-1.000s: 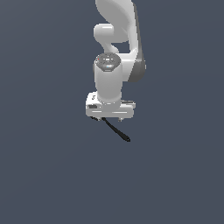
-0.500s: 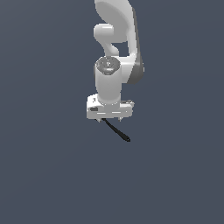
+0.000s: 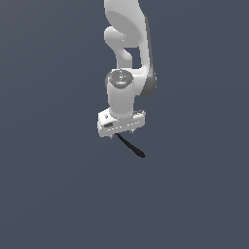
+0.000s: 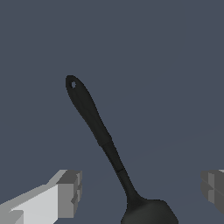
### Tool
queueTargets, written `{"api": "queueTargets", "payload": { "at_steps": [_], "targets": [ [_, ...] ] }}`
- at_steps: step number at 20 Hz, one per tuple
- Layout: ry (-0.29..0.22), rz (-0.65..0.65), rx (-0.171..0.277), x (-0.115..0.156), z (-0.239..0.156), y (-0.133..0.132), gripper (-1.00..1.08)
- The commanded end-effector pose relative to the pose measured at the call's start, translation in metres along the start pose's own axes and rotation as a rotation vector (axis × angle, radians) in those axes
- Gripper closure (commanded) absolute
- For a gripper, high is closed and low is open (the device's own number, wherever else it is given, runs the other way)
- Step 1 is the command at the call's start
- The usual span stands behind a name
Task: Pick up the object and move it to a goal position.
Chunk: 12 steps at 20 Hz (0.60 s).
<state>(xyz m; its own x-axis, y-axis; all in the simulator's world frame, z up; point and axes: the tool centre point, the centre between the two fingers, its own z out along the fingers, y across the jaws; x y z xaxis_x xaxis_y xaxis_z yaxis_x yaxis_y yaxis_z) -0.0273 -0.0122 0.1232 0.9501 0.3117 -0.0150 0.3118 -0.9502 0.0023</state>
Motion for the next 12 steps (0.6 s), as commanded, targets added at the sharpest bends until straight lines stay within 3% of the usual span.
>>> {"api": "queueTargets", "payload": {
  "at_steps": [1,12],
  "targets": [
    [0.001,-0.072,-0.001,-0.005,0.008,-0.002,-0.92],
    [0.008,-0.376,-0.003,-0.026,0.039,-0.011,-0.92]
  ]
}}
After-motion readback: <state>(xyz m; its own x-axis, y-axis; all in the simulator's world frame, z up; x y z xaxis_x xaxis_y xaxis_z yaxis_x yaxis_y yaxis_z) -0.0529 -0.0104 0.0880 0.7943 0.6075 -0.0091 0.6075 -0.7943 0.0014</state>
